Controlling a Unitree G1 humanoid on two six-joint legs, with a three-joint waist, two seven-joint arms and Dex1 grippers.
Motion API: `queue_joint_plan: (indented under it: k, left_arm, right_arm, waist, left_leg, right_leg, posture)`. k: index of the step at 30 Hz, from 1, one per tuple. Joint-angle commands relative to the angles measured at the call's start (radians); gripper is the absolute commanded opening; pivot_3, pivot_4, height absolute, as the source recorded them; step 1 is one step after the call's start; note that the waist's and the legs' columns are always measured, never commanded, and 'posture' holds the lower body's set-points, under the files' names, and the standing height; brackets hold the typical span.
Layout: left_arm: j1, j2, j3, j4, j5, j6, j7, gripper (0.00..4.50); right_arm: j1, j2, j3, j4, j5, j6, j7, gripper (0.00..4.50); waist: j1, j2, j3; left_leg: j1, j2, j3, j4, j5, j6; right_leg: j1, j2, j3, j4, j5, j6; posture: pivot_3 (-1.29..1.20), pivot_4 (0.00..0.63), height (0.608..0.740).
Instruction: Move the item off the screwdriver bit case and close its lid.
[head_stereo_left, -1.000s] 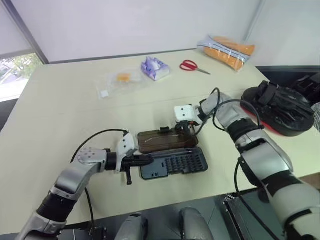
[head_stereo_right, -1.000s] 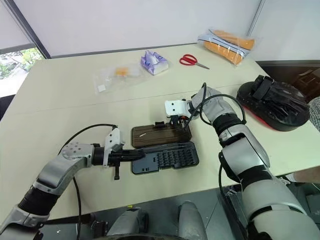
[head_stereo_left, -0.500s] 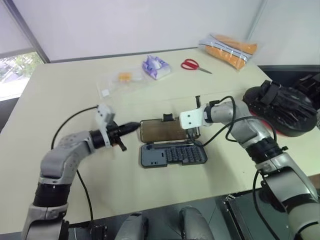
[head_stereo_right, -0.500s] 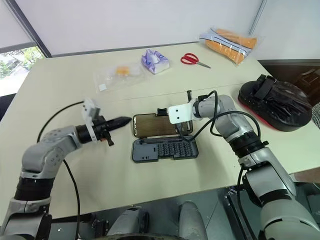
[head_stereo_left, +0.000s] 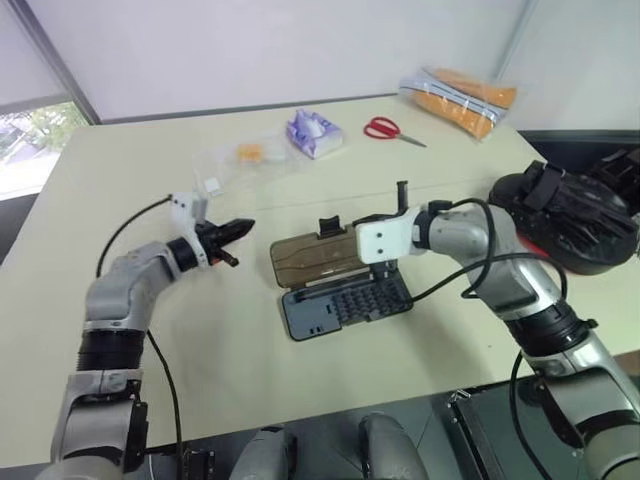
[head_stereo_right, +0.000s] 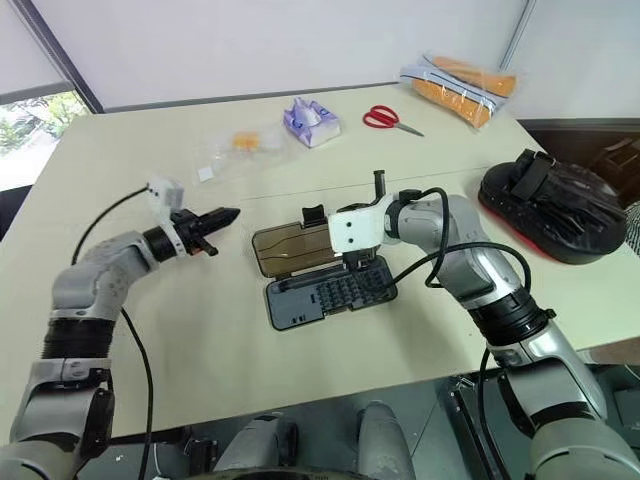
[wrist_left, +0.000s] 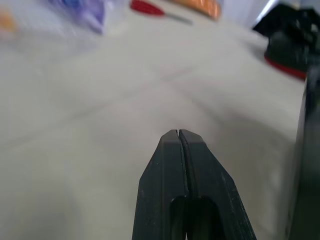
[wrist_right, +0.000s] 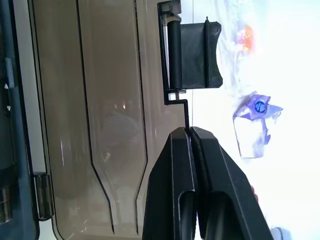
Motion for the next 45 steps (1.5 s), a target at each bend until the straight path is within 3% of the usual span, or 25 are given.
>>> queue_joint_plan:
  k: [1, 11, 14, 19, 21, 24, 27, 33, 39, 45]
  left_arm:
    - [-0.012, -0.015, -0.053, 0.021, 0.041, -0.060, -0.060, 0.00]
    - [-0.037, -0.073, -0.104, -0.004, 0.039, -0.042, -0.122, 0.00]
    - [-0.033, -0.074, -0.109, -0.015, 0.044, -0.038, -0.131, 0.00]
    - [-0.036, -0.074, -0.117, -0.019, 0.048, -0.033, -0.149, 0.00]
    - [-0.039, -0.072, -0.124, -0.026, 0.048, -0.029, -0.166, 0.00]
    - [-0.053, -0.064, -0.139, -0.053, 0.039, -0.014, -0.207, 0.00]
    - [-0.064, -0.053, -0.147, -0.078, 0.026, 0.007, -0.244, 0.00]
    - [-0.077, -0.017, -0.168, -0.139, -0.002, 0.062, -0.335, 0.00]
    - [-0.072, 0.015, -0.234, -0.205, -0.018, 0.119, -0.431, 0.00]
    - [-0.073, 0.013, -0.340, -0.123, 0.067, 0.032, -0.497, 0.00]
  right_arm:
    - [-0.004, -0.007, -0.026, -0.057, 0.010, 0.015, 0.006, 0.02]
    - [0.016, -0.009, -0.021, -0.067, 0.006, 0.032, 0.012, 0.02]
    - [0.021, -0.007, -0.024, -0.072, 0.008, 0.038, 0.013, 0.91]
    - [0.015, -0.026, -0.052, -0.088, 0.023, 0.111, 0.048, 3.45]
    - [0.032, -0.066, -0.094, -0.142, 0.075, 0.204, 0.125, 4.48]
    - [0.087, -0.160, -0.218, -0.294, 0.234, 0.412, 0.278, 4.48]
    - [0.135, -0.227, -0.319, -0.399, 0.341, 0.548, 0.327, 4.48]
    - [0.293, -0.347, -0.493, -0.502, 0.461, 0.611, 0.341, 4.48]
    - [0.315, -0.371, -0.531, -0.504, 0.509, 0.640, 0.260, 4.48]
    - [0.312, -0.382, -0.520, -0.505, 0.546, 0.646, 0.206, 4.48]
  waist:
    - [-0.001, 0.000, 0.000]
    - [-0.004, 0.000, 0.000]
    - [-0.003, 0.000, 0.000]
    - [-0.002, 0.000, 0.000]
    - [0.002, 0.000, 0.000]
    - [0.018, 0.000, 0.001]
    - [0.020, 0.000, 0.001]
    - [0.020, -0.001, 0.002]
    - [0.020, -0.001, 0.002]
    - [0.021, -0.001, 0.002]
  left_leg:
    - [-0.001, 0.000, 0.000, 0.000, 0.000, 0.000]
    - [-0.003, 0.000, 0.000, 0.000, 0.000, 0.000]
    - [-0.003, 0.000, 0.000, 0.000, 0.000, 0.000]
    - [-0.003, 0.000, 0.000, 0.001, 0.000, 0.000]
    - [-0.003, 0.000, 0.000, 0.001, 0.000, 0.000]
    - [-0.006, 0.000, -0.001, 0.002, 0.000, 0.000]
    - [-0.009, 0.000, -0.003, 0.003, 0.000, 0.000]
    - [-0.009, 0.000, -0.002, 0.003, 0.000, 0.001]
    - [-0.009, 0.000, -0.001, 0.003, 0.000, 0.001]
    - [-0.009, 0.000, 0.001, 0.003, 0.000, 0.001]
  right_leg:
    - [0.000, 0.000, 0.000, 0.000, 0.000, 0.000]
    - [-0.002, 0.000, 0.000, 0.000, 0.000, 0.000]
    - [-0.002, 0.000, 0.000, 0.000, 0.000, 0.000]
    - [-0.002, 0.000, 0.000, 0.000, 0.000, 0.000]
    - [-0.002, 0.000, -0.001, 0.000, 0.000, 0.000]
    - [-0.003, 0.000, -0.002, -0.001, 0.000, 0.000]
    - [-0.004, 0.000, -0.003, -0.001, 0.000, 0.000]
    - [-0.004, 0.000, -0.004, -0.001, 0.000, 0.000]
    - [-0.004, 0.000, -0.004, -0.001, 0.000, 0.000]
    - [-0.004, 0.000, -0.004, -0.001, 0.000, 0.000]
  posture:
    - [0.00, 0.150, 0.740]
    - [0.00, 0.150, 0.740]
    - [0.00, 0.150, 0.740]
    - [0.00, 0.150, 0.740]
    - [0.00, 0.150, 0.740]
    - [0.00, 0.150, 0.740]
    - [0.00, 0.150, 0.740]
    - [0.00, 0.150, 0.740]
    - [0.00, 0.150, 0.740]
    - [0.00, 0.150, 0.740]
